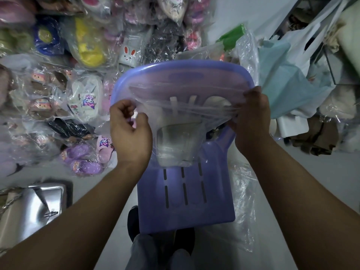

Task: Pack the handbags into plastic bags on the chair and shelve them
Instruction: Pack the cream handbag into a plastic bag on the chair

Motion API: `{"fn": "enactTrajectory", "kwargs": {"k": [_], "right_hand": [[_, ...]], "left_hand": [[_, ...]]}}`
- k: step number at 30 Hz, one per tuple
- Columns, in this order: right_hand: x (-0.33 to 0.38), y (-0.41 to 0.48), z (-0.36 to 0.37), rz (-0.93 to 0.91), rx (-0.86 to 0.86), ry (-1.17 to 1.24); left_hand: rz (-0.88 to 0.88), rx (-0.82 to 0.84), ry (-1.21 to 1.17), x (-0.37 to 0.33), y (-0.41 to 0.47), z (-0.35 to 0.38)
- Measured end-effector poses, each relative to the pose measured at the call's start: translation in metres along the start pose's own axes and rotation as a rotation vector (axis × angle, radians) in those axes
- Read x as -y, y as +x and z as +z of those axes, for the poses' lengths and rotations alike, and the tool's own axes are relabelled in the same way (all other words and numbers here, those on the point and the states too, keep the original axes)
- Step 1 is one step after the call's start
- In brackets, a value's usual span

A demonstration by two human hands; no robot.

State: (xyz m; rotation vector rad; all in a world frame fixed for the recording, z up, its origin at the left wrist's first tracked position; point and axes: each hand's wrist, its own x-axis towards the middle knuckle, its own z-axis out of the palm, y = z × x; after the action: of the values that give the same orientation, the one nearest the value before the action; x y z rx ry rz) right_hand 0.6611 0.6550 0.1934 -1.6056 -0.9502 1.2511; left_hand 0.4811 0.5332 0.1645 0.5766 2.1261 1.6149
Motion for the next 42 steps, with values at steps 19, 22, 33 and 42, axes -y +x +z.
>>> {"fn": "enactTrajectory", "kwargs": {"k": [19,22,33,42], "right_hand": [[-0.021,-0.047,0.009,-0.047,0.456,-0.066],[-0.02,-0.051,0.016,0.026,0.518,-0.035],[-0.023,-0.053,0.03,0.329,0.233,0.256],[-0.046,-0.061,0.046,0.113,0.36,-0.441]], "left_hand": [[-0.317,0.181,-0.094,-0.009,-0.013,0.03],[-0.193,0.139,0.092,-0.005,-0.02,0.027],[-0.606,0.299,-0.361,0.012,-0.023,0.012],[-0.736,0.24,-0.506,0.005,-0.022,0.019]]}}
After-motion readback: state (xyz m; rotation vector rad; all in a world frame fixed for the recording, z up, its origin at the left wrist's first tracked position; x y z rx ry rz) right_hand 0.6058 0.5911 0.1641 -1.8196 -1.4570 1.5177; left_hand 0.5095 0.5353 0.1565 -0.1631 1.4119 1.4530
